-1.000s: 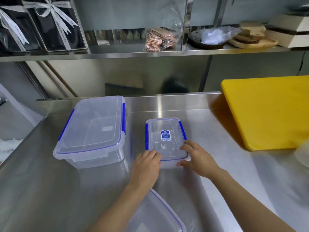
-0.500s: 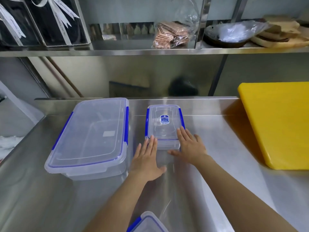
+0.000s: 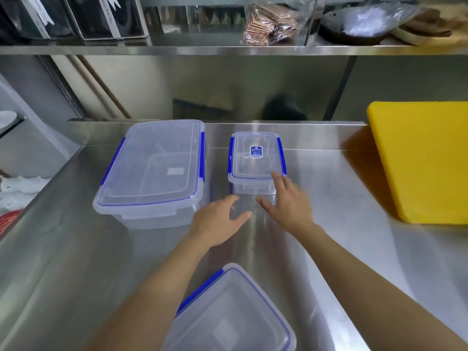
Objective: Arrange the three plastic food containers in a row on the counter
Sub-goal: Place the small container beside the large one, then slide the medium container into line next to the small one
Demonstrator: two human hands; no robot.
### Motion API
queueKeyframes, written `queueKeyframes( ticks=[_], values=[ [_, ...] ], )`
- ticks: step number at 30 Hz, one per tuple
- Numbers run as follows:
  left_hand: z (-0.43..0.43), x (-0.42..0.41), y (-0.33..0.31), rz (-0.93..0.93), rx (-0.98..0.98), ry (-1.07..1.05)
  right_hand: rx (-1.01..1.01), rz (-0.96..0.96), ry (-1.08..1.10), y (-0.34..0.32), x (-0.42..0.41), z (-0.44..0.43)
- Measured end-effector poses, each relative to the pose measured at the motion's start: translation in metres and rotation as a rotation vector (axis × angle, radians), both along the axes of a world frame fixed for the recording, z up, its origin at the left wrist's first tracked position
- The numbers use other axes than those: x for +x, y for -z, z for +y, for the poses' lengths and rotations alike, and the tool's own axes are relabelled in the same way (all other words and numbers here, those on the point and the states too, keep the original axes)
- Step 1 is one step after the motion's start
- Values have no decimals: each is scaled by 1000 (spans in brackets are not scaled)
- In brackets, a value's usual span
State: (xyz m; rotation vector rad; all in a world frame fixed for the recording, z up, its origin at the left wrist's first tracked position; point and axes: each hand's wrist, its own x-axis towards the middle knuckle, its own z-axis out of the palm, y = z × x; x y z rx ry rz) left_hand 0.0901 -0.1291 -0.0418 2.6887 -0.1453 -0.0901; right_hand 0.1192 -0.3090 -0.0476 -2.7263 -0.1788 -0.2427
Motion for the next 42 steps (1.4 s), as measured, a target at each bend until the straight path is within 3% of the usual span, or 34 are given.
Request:
queueKeyframes(
  ticks=[3,8,11,14,18,24,28,31,35,38,42],
  values=[
    [16,-21,-3,210,-146,-21,125,132,-91,-7,-25,8],
    [40,-55,-9,496,-295,29,328,600,-294,-29,-66,18],
    [49,-74,-12,642,-261,57,179,1060,-441,-36,-86,16],
    [55,-93,-11,736,-337,49,61,1256,-495,-32,-98,15],
    [53,-115,-2,695,-620,-92,170,1159,-515,-27,-103,16],
    [27,-130,4,582,-1048,-484,208,519,-175,-18,-110,16],
    [-3,-131,9,424,-1132,-722,95,262,-21,-9,-127,12],
    [-13,-133,7,214,-947,-733,163,255,-75,-19,-137,-3],
    [-15,-151,-5,-102,-389,-632,4,532,-384,-24,-153,-29],
    [-20,-162,-6,-29,-236,-438,-86,688,-486,-19,-165,-41],
    [-31,-163,-13,-25,-208,-319,-128,684,-441,-17,-160,-53]
  ],
)
